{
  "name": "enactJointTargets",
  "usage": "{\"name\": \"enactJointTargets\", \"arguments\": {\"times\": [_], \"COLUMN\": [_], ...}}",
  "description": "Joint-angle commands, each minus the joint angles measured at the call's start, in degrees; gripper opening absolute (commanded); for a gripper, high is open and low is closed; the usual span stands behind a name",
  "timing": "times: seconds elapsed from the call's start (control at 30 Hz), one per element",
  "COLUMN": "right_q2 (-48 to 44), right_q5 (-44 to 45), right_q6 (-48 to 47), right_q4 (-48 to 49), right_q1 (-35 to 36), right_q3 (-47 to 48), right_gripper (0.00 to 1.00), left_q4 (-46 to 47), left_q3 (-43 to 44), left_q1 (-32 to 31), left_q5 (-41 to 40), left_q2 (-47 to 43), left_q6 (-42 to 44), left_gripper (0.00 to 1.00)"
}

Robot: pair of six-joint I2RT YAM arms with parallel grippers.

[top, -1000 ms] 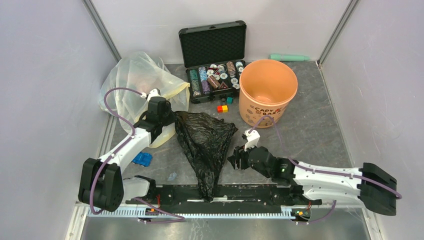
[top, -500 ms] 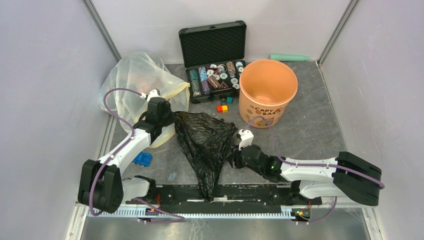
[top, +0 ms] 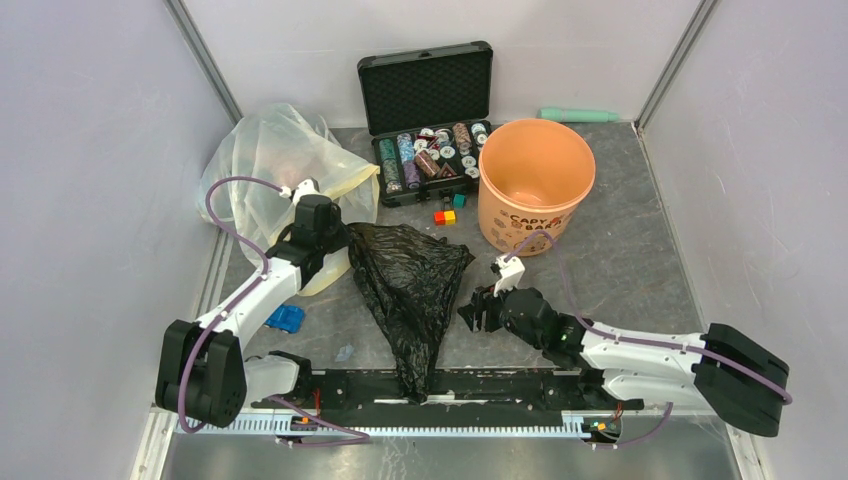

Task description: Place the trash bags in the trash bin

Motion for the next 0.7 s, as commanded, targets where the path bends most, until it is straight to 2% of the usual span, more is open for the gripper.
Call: {"name": "enactJointTargets", "arguments": {"times": [0.0, 0.1, 0.17, 0.23, 0.3, 0.37, 0.43, 0.47, 0.53, 0.67], "right_q2": [1.66, 4.78, 7.13, 9.6, 11.89, 13.64, 14.73, 14.99, 14.63, 9.84], "right_q5": [-7.48, -10.82, -13.14, -13.93, -13.28, -12.17, -10.0, -9.13, -6.64, 0.79], "right_q6": [-1.45, -1.2, -1.02, -0.44, 0.17, 1.01, 1.8, 1.79, 1.44, -0.18], "right_q4": [7.85, 12.26, 15.04, 16.05, 15.94, 15.25, 13.34, 12.44, 9.42, 1.84], "right_q1": [0.01, 0.02, 0.02, 0.08, 0.08, 0.12, 0.05, 0.0, 0.0, -0.09], "right_q3": [0.13, 0.38, 1.06, 2.02, 3.0, 3.6, 4.12, 4.3, 4.91, 5.81], "right_gripper": [0.69, 0.77, 0.79, 0.79, 0.73, 0.63, 0.46, 0.34, 0.02, 0.0], "left_q4": [1.18, 1.16, 1.18, 1.29, 1.23, 1.22, 1.06, 1.05, 0.97, 0.29], "left_q3": [0.21, 0.21, 0.2, 0.09, 0.06, 0.01, 0.04, 0.0, 0.11, 0.48], "left_q1": [0.32, 0.32, 0.32, 0.32, 0.33, 0.37, 0.41, 0.41, 0.41, 0.41], "left_q5": [0.67, 1.04, 1.13, 1.24, 1.11, 0.98, 0.9, 0.81, 0.82, 1.01], "left_q2": [-0.22, 0.16, 0.22, 0.16, 0.07, 0.03, -0.02, -0.08, -0.06, -0.58], "left_q6": [0.44, 0.19, -0.02, -0.04, 0.05, 0.09, 0.11, 0.12, 0.25, 0.43], "left_gripper": [0.02, 0.02, 0.02, 0.02, 0.02, 0.02, 0.02, 0.02, 0.02, 0.02]}}
